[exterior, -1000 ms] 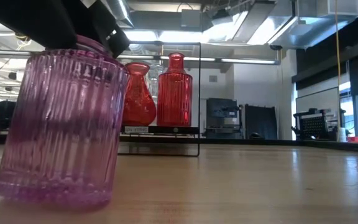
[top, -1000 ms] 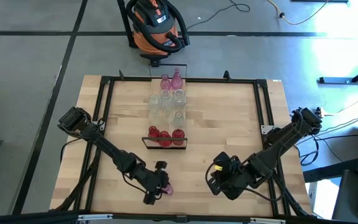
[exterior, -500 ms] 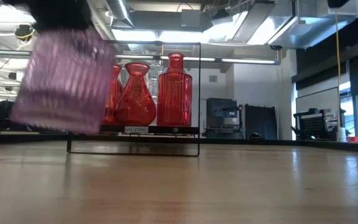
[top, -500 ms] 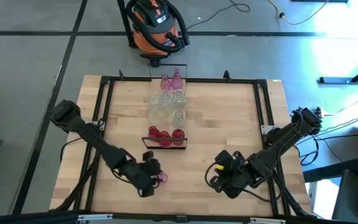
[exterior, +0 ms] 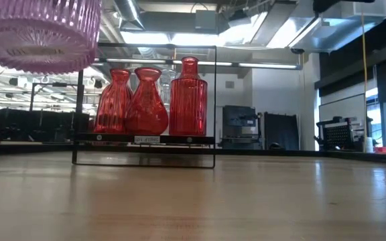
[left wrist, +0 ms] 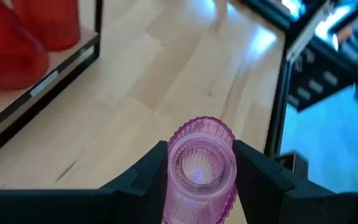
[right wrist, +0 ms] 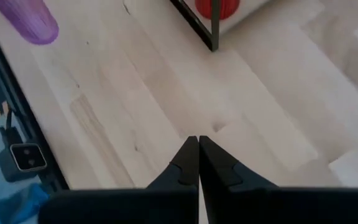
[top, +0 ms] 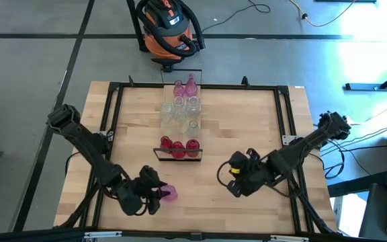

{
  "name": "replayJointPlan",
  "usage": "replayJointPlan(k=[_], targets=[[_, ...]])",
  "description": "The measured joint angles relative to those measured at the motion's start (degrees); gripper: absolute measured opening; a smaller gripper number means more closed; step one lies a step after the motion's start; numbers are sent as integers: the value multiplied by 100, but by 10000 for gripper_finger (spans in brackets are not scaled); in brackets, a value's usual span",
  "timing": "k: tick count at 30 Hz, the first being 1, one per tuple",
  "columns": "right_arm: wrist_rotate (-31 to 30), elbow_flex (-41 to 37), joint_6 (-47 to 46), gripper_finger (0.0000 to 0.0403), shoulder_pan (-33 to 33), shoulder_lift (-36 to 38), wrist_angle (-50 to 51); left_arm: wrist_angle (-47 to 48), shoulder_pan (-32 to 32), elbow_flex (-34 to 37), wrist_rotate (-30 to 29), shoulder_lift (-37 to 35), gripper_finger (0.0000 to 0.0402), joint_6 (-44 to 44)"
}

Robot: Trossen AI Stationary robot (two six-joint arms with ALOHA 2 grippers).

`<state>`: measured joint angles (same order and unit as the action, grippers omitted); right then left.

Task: Sort vases onto shelf
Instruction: Put the purple vase on the shelf

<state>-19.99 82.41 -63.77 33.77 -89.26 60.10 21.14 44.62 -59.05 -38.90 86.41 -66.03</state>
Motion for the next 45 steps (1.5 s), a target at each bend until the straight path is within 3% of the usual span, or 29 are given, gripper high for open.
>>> replayJointPlan(k=[7,15,22,25,30,35,39,45], targets=[[2,0,601,1,-4,332,127,-176,12,-118,-873,-4,144,-546],[10,0,881,1,-1,468,625,-219,-427,-859,-2092,-52,144,251],[0,0,1008,1,-4,491,588,-31,-980,-905,-2575,-792,144,656],[-125,0,1008,1,-8,491,596,196,-1324,-905,-2515,-1301,144,1105],[-482,0,714,1,-97,491,596,864,-2256,-905,-1838,-2271,144,2141],[-509,0,479,1,-479,491,594,1105,-3688,-907,-572,-3154,144,3459],[-507,0,242,1,-882,491,540,1244,-5153,-908,745,-3496,144,4282],[-509,0,210,1,-1334,491,17,1620,-7265,-865,3150,-3400,144,5185]])
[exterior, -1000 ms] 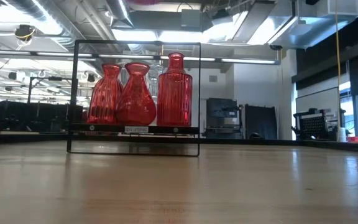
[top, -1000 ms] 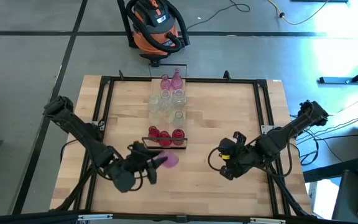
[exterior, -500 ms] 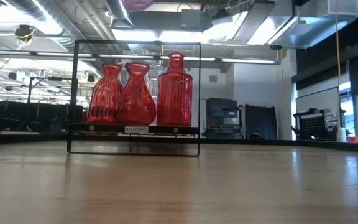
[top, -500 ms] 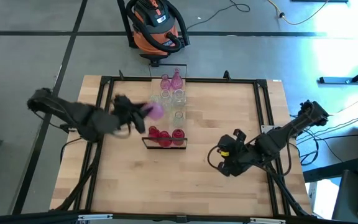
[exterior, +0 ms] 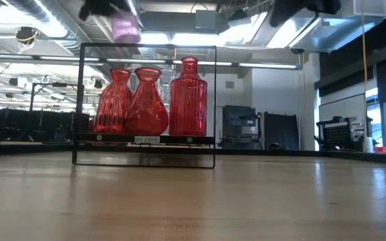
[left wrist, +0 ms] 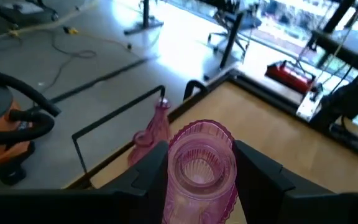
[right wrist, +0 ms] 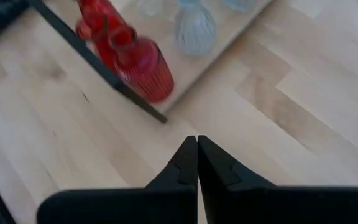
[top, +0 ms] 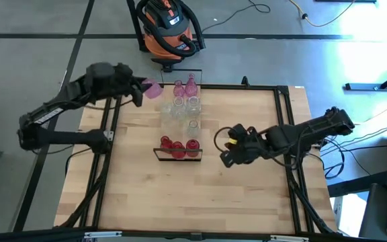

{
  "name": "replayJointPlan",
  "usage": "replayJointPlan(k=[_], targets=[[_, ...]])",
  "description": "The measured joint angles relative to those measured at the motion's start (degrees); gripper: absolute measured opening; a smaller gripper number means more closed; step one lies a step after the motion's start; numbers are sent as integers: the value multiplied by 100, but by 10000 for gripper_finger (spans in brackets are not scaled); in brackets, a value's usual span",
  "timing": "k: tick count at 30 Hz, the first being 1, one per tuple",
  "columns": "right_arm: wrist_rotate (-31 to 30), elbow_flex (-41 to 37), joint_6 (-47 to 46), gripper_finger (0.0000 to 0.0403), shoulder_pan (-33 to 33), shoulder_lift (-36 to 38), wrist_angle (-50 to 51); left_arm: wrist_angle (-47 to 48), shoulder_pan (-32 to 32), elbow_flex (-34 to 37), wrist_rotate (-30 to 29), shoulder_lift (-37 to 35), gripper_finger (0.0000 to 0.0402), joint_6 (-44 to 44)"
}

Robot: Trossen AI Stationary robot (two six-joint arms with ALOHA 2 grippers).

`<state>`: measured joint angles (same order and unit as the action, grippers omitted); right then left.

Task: Sort vases onto shelf
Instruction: Put the purple vase on the shelf

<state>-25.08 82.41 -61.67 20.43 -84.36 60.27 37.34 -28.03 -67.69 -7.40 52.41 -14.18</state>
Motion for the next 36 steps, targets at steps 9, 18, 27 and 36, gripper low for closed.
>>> replayJointPlan(k=[9,18,27,36], targets=[[17,0,38,1,-438,0,-597,-567,-2107,582,1985,828,144,980],[-39,0,-479,1,-429,0,-813,-938,-2920,701,2850,2172,144,1823],[18,0,-1002,1,-429,0,-819,-1823,-2931,701,2731,3153,144,1456],[20,0,-1007,1,-434,-2,-819,-2039,-2761,701,1346,3267,144,901]])
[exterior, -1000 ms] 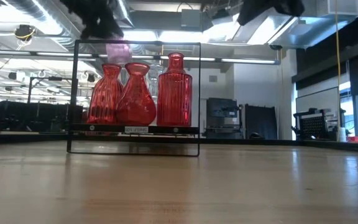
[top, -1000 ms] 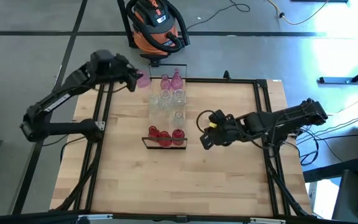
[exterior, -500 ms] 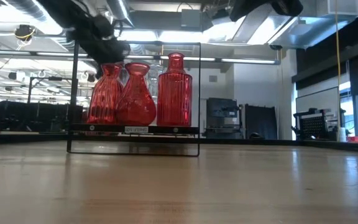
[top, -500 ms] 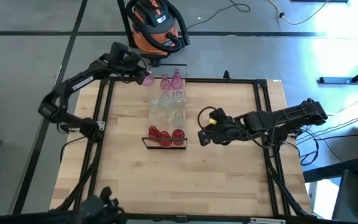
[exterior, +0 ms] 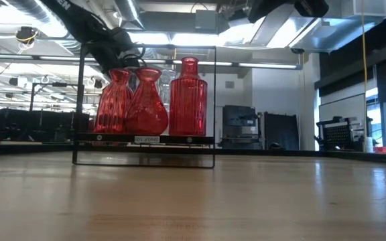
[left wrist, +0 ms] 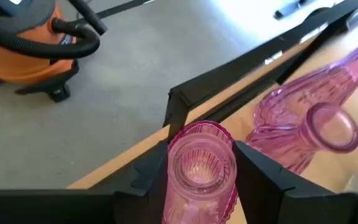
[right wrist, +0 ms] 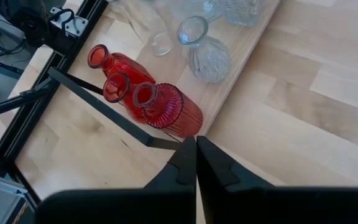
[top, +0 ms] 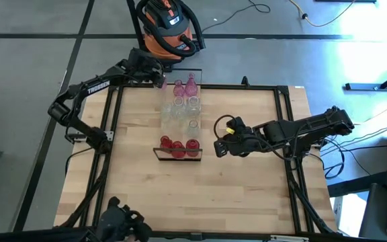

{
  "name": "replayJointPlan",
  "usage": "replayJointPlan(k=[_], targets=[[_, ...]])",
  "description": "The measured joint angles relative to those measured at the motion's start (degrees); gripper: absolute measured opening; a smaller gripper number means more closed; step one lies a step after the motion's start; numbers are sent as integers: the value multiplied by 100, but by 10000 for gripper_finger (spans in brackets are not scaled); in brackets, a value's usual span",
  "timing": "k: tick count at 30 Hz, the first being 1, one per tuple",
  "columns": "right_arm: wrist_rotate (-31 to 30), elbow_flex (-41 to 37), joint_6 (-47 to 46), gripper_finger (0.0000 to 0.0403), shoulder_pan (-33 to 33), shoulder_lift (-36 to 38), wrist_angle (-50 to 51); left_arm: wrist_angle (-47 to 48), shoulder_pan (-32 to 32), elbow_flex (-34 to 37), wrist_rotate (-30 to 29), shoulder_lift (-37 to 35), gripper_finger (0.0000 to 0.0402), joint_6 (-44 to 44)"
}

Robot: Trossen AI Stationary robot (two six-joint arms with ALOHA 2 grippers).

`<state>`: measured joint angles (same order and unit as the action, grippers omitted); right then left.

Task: Sort vases onto shelf
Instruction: Put the purple vase on the shelf

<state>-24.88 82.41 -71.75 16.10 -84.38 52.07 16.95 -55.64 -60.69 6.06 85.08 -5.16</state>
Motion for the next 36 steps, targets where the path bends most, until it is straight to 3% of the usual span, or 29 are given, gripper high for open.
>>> replayJointPlan(k=[13,21,26,36], targets=[[-153,0,17,1,0,-2,87,-135,625,0,-151,11,144,-392],[-145,0,20,1,0,-2,87,-148,1212,0,-1377,11,144,-363],[-47,0,22,1,0,-2,87,-312,1365,94,-1862,11,144,-880],[137,0,24,1,7,-2,85,-905,1412,975,-2069,13,144,-1994]])
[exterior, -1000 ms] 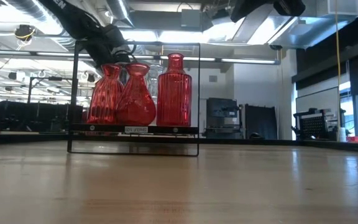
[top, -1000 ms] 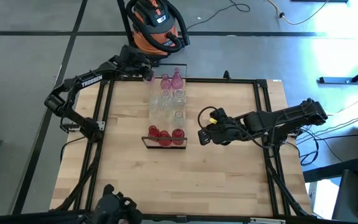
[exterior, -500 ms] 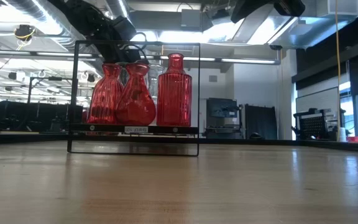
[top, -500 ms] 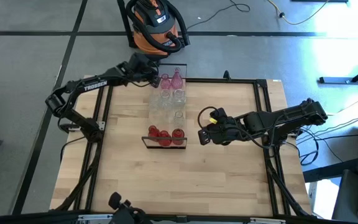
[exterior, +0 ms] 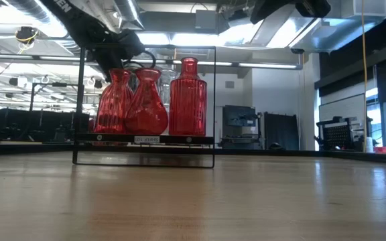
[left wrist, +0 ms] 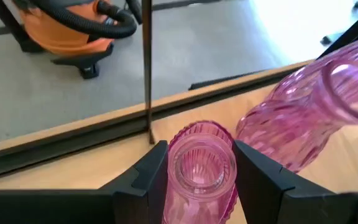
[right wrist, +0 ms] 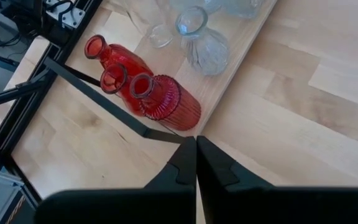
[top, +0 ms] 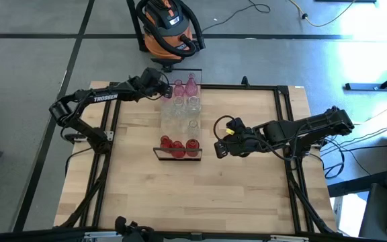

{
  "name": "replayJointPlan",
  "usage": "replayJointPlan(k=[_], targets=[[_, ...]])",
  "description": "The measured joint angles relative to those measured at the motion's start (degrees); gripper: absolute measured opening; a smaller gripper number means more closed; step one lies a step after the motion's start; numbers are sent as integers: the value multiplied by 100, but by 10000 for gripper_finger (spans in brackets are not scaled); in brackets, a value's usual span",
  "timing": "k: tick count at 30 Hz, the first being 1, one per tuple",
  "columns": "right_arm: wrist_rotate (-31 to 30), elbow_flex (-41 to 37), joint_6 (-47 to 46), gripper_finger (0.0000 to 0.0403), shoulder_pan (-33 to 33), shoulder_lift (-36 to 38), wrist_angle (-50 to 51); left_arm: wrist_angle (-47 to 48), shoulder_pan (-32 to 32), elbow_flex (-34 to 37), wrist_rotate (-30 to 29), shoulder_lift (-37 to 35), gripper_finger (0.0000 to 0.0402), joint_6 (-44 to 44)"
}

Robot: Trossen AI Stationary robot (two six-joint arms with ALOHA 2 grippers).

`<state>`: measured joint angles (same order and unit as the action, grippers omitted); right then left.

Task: Sort vases onto shelf
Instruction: Put the purple vase on the shelf

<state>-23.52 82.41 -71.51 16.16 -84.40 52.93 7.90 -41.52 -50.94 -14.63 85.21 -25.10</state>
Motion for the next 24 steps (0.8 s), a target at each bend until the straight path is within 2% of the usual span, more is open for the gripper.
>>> replayJointPlan(k=[9,15,20,24], targets=[[19,0,7,1,-2,-2,3,-450,7,52,-243,0,144,-156],[19,0,28,1,-2,-2,7,-513,7,52,-77,0,144,-179],[12,0,125,1,-2,-2,11,-590,9,52,117,0,175,-147],[12,0,136,1,-7,-2,21,-602,7,52,82,0,185,-138]])
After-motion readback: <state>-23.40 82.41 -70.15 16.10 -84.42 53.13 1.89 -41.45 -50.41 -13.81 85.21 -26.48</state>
